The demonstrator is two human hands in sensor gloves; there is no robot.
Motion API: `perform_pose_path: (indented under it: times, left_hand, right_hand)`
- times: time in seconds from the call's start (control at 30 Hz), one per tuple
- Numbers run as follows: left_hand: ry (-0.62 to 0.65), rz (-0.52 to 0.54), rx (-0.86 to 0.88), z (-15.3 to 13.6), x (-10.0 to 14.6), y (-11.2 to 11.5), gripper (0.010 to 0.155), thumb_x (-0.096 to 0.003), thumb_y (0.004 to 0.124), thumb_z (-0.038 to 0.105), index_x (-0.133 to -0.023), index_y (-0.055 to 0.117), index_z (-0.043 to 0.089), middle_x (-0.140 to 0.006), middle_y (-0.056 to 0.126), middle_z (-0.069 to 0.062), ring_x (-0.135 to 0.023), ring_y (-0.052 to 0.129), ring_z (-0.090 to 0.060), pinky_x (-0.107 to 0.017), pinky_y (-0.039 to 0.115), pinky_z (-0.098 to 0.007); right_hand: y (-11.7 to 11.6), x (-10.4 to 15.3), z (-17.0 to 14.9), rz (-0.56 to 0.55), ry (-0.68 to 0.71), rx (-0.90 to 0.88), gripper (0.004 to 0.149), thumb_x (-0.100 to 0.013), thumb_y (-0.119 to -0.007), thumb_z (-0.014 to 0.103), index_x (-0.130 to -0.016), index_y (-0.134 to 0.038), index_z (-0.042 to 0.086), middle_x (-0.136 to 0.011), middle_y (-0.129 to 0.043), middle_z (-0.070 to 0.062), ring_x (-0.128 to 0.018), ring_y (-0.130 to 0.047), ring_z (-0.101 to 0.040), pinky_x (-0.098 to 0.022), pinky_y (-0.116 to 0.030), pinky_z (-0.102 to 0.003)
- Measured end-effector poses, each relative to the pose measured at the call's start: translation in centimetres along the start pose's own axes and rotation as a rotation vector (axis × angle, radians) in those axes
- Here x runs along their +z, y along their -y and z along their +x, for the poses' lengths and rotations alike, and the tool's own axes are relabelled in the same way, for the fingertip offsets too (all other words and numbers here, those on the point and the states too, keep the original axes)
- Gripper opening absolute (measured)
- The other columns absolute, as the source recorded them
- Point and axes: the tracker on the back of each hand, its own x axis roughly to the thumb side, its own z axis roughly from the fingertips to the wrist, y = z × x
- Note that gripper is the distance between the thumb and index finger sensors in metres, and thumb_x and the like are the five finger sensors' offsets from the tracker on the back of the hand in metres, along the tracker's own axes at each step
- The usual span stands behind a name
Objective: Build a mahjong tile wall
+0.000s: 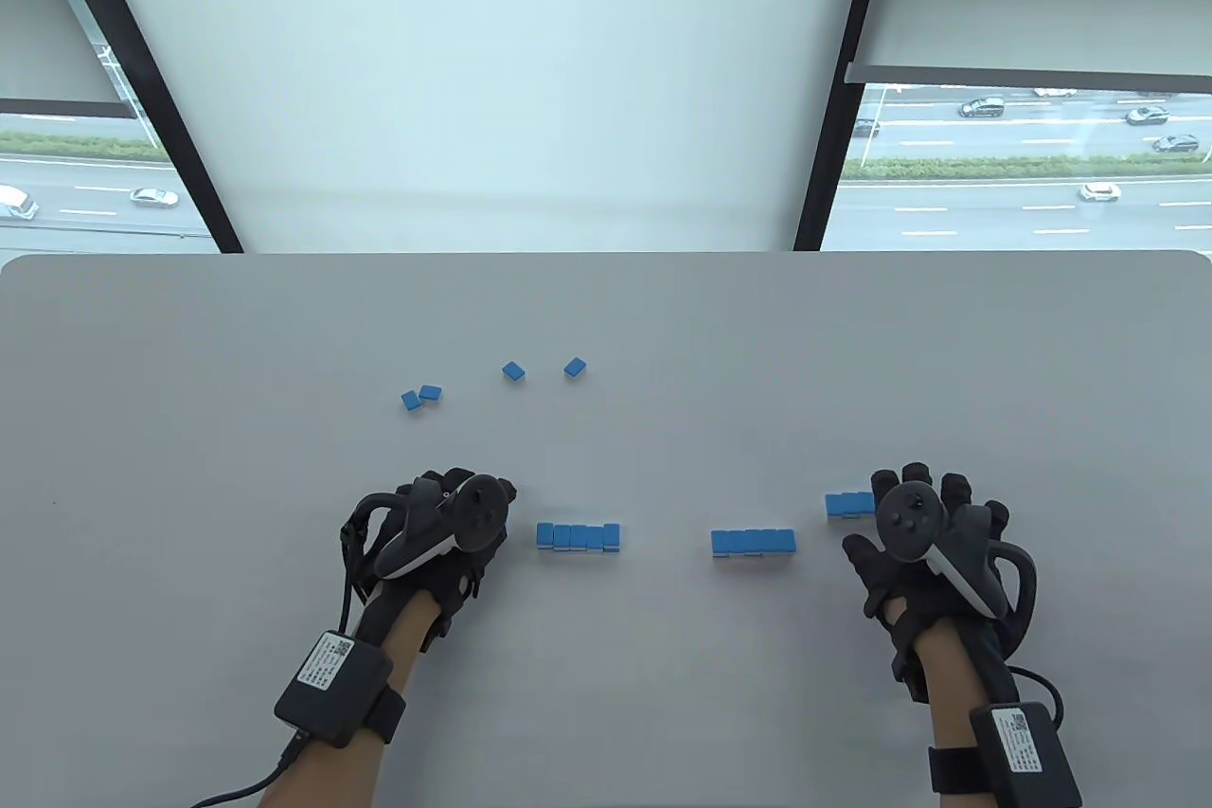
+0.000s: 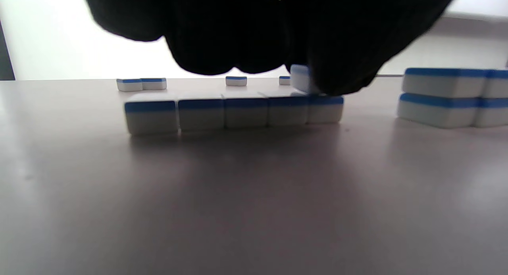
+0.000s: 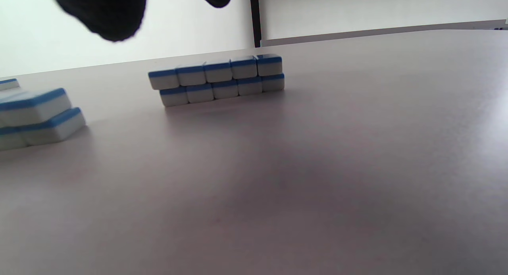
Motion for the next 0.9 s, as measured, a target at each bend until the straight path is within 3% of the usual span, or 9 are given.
perform_pose_path:
  times: [0.27, 0.4, 0.6, 0.7, 0.77, 0.9]
  left_hand:
    - [-0.003, -0.016, -0.001, 0.0, 0.1, 0.0, 0.056, -0.0408, 0.086, 0.046, -0.095, 0.077, 0.037, -0.086, 0.083, 0.004, -0.073, 0.086, -0.024, -0.063, 0.070, -0.055]
    - [-0.007, -0.046, 0.035, -0.4, 0.3, -0.4, 0.063, -0.0405, 0.085, 0.049, -0.100, 0.069, 0.036, -0.091, 0.079, 0.003, -0.077, 0.083, -0.025, -0.064, 0.068, -0.057]
    - [-0.038, 0.028, 0.069, -2.3, 0.6, -3.7, 0.066, -0.0404, 0.084, 0.053, -0.101, 0.068, 0.035, -0.095, 0.080, 0.003, -0.080, 0.084, -0.026, -0.065, 0.069, -0.057]
    - [-0.075, 0.105, 0.095, -4.5, -0.8, -6.2, 0.064, -0.0404, 0.084, 0.053, -0.101, 0.070, 0.034, -0.094, 0.083, 0.003, -0.080, 0.086, -0.026, -0.064, 0.071, -0.056]
    - [-0.105, 0.100, 0.068, -5.7, -2.2, -7.1, 0.064, -0.0407, 0.084, 0.053, -0.100, 0.071, 0.033, -0.094, 0.083, 0.003, -0.080, 0.087, -0.027, -0.064, 0.071, -0.056]
    - [-0.187, 0.043, 0.018, -8.0, -5.9, -7.2, 0.064, -0.0405, 0.084, 0.053, -0.100, 0.071, 0.032, -0.093, 0.085, 0.003, -0.078, 0.089, -0.026, -0.062, 0.073, -0.055]
  right_hand:
    - [0.0, 0.0, 0.0, -0.001, 0.001, 0.005, 0.078, -0.041, -0.070, 0.060, -0.106, -0.035, 0.033, -0.114, -0.023, 0.002, -0.102, -0.017, -0.040, -0.065, -0.012, -0.064]
    - [0.0, 0.0, 0.0, -0.001, 0.000, 0.001, 0.078, -0.041, -0.070, 0.060, -0.106, -0.035, 0.033, -0.114, -0.023, 0.002, -0.102, -0.017, -0.040, -0.065, -0.012, -0.064]
    - [0.3, 0.1, -0.2, -0.013, 0.002, -0.018, 0.078, -0.041, -0.070, 0.060, -0.106, -0.035, 0.033, -0.114, -0.023, 0.002, -0.102, -0.017, -0.040, -0.065, -0.012, -0.064]
    - [0.4, 0.1, -0.3, -0.014, 0.001, -0.020, 0.078, -0.041, -0.070, 0.060, -0.106, -0.035, 0.033, -0.114, -0.023, 0.002, -0.102, -0.017, -0.040, -0.065, -0.012, -0.064]
    - [0.4, 0.1, -0.3, -0.013, 0.000, -0.018, 0.078, -0.041, -0.070, 0.060, -0.106, -0.035, 0.033, -0.114, -0.023, 0.002, -0.102, -0.017, -0.040, -0.065, -0.012, -0.064]
    - [0.4, 0.1, -0.4, -0.017, 0.000, -0.018, 0.078, -0.041, -0.070, 0.060, -0.106, -0.035, 0.033, -0.114, -0.023, 0.002, -0.102, -0.017, -0.040, -0.065, -0.012, -0.064]
